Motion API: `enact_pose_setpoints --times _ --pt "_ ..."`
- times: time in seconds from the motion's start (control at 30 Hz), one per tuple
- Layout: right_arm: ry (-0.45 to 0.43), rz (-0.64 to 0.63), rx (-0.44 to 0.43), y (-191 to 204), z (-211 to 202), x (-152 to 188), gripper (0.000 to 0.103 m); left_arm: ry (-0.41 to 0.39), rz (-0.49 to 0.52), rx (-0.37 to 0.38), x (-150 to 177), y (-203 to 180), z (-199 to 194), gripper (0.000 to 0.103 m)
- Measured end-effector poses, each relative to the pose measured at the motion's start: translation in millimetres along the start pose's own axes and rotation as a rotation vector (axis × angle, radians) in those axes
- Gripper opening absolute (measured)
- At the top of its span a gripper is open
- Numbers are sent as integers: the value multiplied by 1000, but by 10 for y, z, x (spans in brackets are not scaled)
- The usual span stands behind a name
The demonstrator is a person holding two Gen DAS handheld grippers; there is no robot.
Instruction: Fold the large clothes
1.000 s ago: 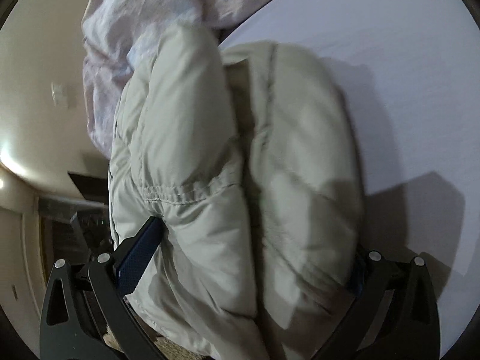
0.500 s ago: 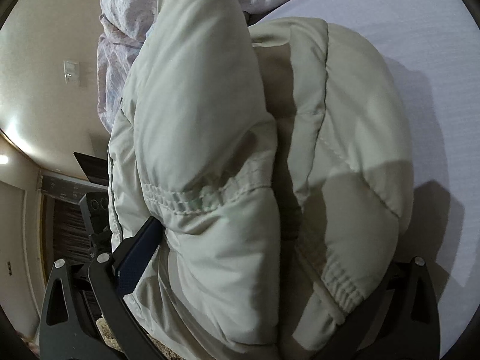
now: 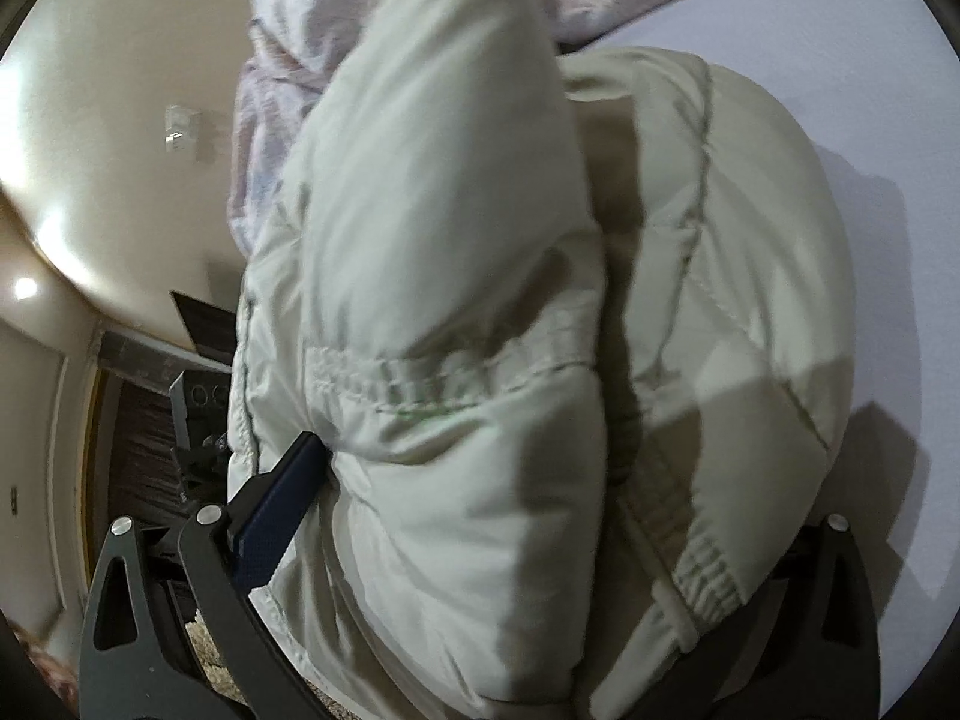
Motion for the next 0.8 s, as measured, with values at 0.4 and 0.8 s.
enact_pose_setpoints --times 0.4,0.8 --pt "-42 -171 -101 855 378 -437 89 -173 71 6 -312 46 -844 97" --pt "42 -219 -82 986 1068 -752 87 -263 30 -96 -461 708 -1324 95"
Point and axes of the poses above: each gripper's, at about its wrist camera, not at the fingertips, and z roughly the way its jaws point, y to its left, x to its underside, the point moved 9 cm from there along z, roughly the way its jaws point, and after that the axes turned 9 degrees about y, right-handed, at the moved point
